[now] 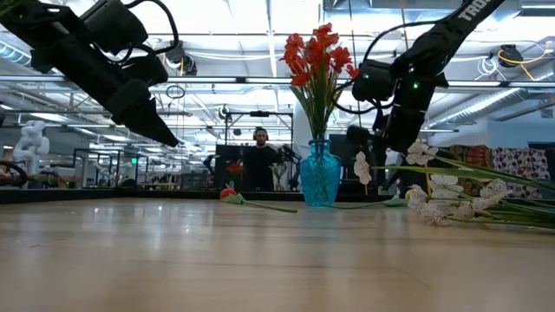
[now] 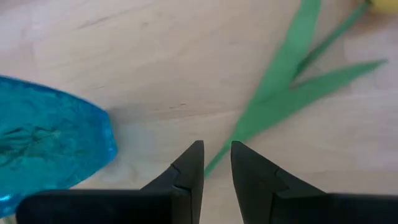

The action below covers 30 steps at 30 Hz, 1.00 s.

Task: Sort flowers into vase by color
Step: Put the yellow flower into the transparent vase

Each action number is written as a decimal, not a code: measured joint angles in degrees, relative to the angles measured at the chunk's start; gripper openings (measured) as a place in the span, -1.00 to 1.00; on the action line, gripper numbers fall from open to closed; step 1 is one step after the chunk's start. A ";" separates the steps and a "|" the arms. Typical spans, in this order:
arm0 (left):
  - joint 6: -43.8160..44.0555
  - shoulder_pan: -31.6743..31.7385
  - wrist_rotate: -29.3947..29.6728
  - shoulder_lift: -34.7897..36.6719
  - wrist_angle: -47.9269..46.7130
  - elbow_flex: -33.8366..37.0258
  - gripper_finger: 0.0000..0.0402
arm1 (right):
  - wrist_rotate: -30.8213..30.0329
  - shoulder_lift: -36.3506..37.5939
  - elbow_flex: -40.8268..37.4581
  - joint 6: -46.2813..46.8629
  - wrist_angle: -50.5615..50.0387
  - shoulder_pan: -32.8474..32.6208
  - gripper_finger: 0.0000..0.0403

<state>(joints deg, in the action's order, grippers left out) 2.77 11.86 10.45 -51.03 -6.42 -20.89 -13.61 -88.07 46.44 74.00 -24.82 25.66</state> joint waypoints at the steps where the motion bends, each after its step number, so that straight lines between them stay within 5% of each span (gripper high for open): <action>1: 0.02 0.00 0.01 0.00 0.00 0.00 -0.28 | 0.00 0.00 0.00 0.71 -0.51 -0.01 -0.64; 20: 1.31 0.00 -0.51 0.00 0.40 -0.01 -0.28 | -0.96 -9.85 0.40 7.44 3.40 -0.15 -0.18; 30: 1.29 0.00 -0.91 0.00 0.04 -0.02 -0.28 | 2.93 -9.59 0.71 -1.88 -5.65 -0.06 -0.33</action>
<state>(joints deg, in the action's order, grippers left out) 4.05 11.86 9.54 -51.03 -6.37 -20.91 -10.67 -97.67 47.14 72.13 -30.47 25.61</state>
